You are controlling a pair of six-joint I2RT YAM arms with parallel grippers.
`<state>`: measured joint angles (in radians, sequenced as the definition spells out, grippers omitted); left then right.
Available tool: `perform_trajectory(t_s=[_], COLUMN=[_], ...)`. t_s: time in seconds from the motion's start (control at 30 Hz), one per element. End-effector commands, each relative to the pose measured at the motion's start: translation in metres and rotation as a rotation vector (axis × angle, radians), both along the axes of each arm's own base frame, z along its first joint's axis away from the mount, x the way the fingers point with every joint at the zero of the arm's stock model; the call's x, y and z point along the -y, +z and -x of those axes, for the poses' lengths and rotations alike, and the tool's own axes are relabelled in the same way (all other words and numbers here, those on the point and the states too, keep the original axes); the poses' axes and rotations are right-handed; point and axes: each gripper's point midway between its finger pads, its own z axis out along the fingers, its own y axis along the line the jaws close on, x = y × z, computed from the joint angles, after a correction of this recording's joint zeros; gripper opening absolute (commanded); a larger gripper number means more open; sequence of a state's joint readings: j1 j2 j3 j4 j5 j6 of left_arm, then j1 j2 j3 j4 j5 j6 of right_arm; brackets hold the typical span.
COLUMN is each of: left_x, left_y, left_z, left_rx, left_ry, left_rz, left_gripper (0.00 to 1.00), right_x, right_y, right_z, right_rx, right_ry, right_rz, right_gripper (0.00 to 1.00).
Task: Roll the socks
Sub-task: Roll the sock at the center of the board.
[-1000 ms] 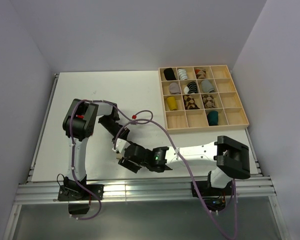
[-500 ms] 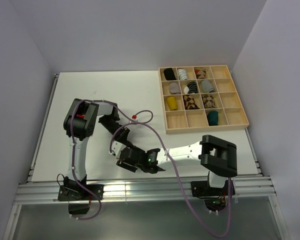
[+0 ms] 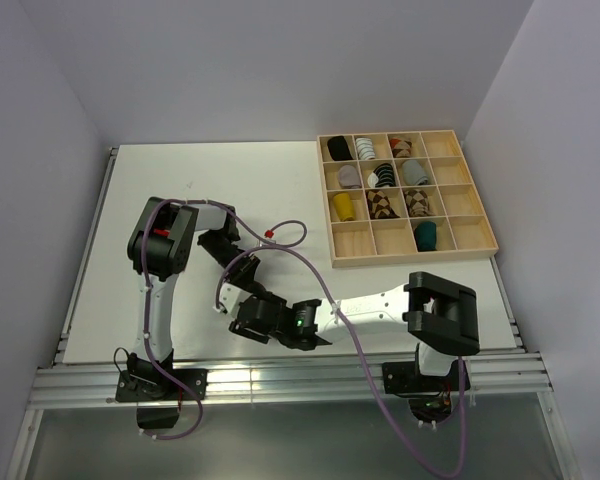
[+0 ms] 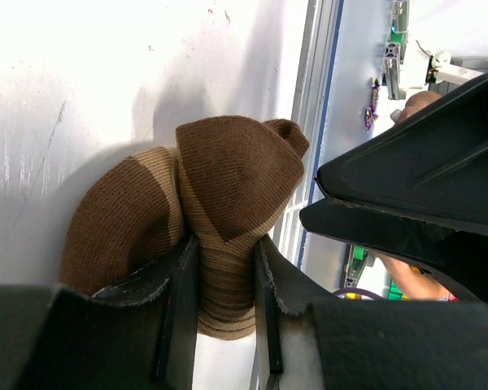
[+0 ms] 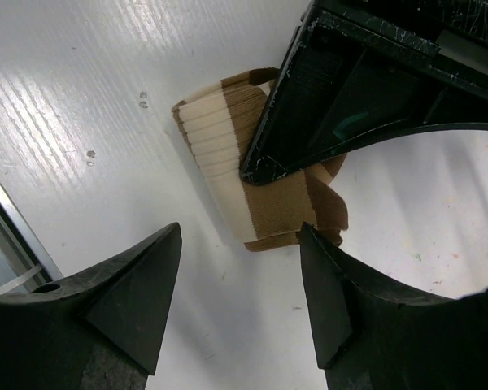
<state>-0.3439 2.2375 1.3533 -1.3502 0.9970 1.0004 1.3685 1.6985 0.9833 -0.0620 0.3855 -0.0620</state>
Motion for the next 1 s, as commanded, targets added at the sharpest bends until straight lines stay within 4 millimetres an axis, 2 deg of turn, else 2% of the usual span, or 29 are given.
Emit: perform_trajectory(t_s=[0.0,0.4,0.73,0.87,0.97], left_x=[-0.003,-0.003,-0.006,-0.008,-0.01], left_y=[-0.024,-0.022,-0.021,-0.023,-0.024], left_z=[-0.018,-0.02,-0.019,-0.015,-0.01], left_rx=[0.145,0.146,0.118,0.088,0.079], left_ry=[-0.066,-0.07,-0.099,-0.115,-0.127], left_rz=[0.013,0.012,0.007,-0.014,-0.025], left_gripper=[0.0,0.0,0.01,0.02,0.07], right_x=[-0.017,-0.019,-0.016,-0.013,-0.011], right_y=[0.018,-0.007,-0.038,-0.051,-0.057], right_z=[-0.009,-0.028,-0.028,-0.034,-0.038], right_rx=[0.048,0.009,-0.022,-0.019,-0.006], right_ry=[-0.006,-0.005,0.003,-0.012,-0.02], right_rz=[-0.048,-0.047,0.025,0.067,0.105], right_gripper=[0.67,0.67,0.67,0.63,0.55])
